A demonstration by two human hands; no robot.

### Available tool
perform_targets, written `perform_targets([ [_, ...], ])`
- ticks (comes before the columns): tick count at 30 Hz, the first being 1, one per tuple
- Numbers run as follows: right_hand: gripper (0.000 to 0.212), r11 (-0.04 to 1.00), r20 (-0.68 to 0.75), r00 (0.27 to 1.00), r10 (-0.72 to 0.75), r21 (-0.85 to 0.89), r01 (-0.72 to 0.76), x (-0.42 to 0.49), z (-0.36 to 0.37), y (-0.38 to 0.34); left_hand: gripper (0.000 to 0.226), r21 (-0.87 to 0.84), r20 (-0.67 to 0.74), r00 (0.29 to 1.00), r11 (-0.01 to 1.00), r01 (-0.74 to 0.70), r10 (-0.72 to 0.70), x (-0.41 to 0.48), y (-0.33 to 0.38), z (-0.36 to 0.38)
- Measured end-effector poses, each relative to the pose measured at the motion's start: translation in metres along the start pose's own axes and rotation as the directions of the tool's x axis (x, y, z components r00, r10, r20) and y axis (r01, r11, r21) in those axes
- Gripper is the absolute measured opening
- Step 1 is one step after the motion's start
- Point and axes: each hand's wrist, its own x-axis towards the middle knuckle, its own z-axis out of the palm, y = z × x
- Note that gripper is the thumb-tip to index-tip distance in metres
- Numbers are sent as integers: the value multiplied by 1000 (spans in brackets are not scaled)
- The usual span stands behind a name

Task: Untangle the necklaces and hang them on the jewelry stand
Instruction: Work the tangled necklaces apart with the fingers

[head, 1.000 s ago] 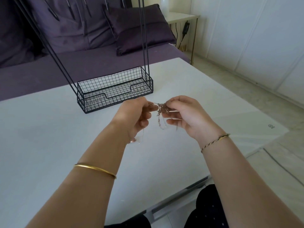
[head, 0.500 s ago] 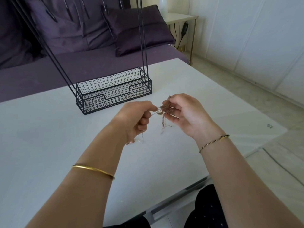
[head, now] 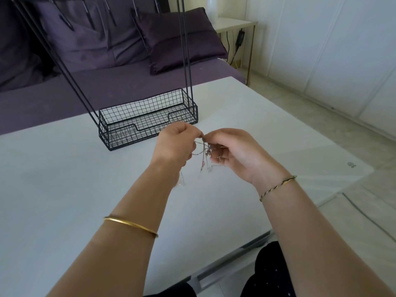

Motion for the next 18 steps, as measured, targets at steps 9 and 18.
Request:
perform_targets([
  [9,16,968,-183,956,-230,-141,206,2,-4,2,14,97,-10,1000,995,22,-21,1,-2,-2],
  [18,17,957,-215,974,-77,258,132,5,-9,-3,15,84,-86,988,987,138,-131,6,-4,-3],
])
